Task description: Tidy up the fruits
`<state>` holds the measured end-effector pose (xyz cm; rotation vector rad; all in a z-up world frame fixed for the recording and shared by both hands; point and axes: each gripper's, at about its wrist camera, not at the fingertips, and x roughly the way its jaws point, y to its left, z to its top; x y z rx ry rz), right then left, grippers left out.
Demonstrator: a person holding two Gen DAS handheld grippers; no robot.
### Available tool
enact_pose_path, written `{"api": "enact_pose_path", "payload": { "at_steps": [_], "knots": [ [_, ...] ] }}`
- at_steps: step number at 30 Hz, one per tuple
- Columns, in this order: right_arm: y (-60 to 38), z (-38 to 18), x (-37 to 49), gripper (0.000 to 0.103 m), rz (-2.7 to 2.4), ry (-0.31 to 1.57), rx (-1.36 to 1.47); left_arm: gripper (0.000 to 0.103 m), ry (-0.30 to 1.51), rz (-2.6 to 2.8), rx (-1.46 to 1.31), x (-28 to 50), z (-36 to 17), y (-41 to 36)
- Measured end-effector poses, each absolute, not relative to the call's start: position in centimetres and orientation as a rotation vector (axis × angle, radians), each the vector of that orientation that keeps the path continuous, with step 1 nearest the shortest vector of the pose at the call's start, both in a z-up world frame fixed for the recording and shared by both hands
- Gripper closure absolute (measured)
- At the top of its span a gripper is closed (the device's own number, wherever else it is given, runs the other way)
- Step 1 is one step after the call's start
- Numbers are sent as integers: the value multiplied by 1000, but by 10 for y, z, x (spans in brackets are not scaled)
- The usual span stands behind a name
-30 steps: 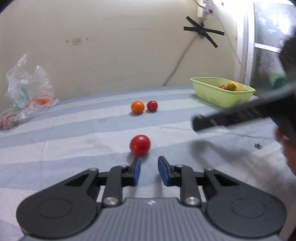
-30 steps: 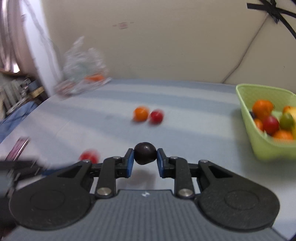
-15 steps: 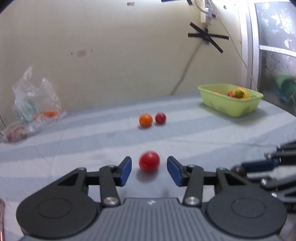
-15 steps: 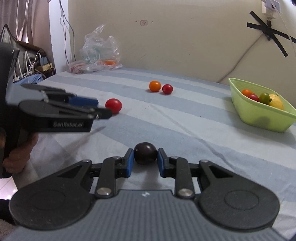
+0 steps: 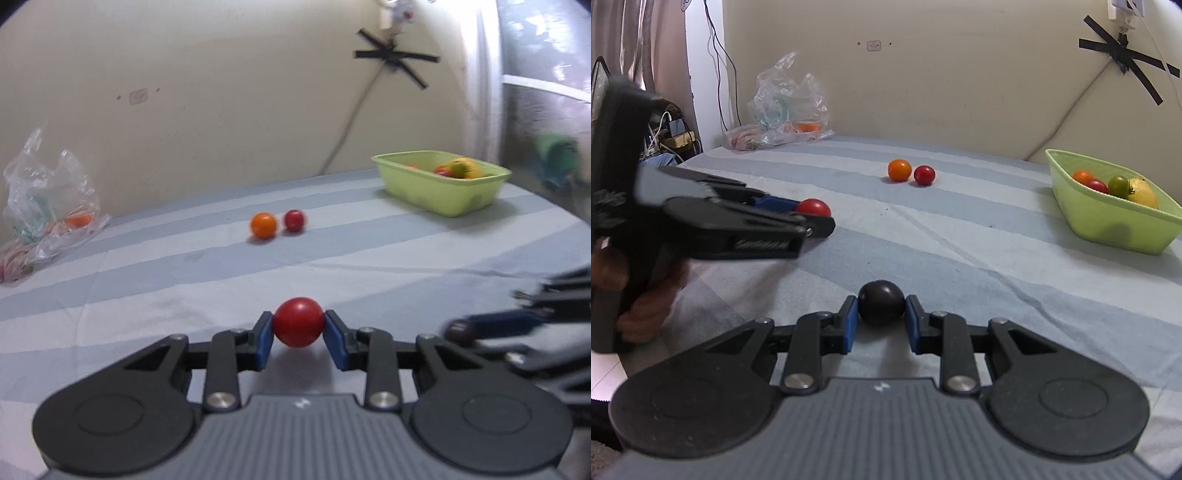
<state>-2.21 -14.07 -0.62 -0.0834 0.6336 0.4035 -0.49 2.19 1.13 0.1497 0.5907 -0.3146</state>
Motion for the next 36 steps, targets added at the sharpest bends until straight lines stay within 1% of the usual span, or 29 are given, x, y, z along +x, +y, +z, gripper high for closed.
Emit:
{"api": "enact_pose_path", "payload": {
  "at_steps": [7, 16, 21, 25, 31, 36],
  "knots": [
    [-141, -7, -31, 73, 430, 636, -97, 73, 627, -384, 130, -32, 9, 16],
    [-141, -9, -33, 72, 438, 625, -107, 73, 642, -371, 134, -34, 4, 9],
    [-145, -7, -32, 73, 419, 609, -86, 73, 636, -414, 116, -22, 15, 1],
    [-165, 5, -24, 73, 374, 561, -23, 73, 596, -469, 100, 9, 37, -17],
    [-214, 29, 7, 73, 229, 459, 24, 73, 526, -560, 88, 85, 74, -72],
    [-256, 41, 46, 73, 121, 397, 38, 73, 593, -617, 52, 161, 76, -125]
  ]
}}
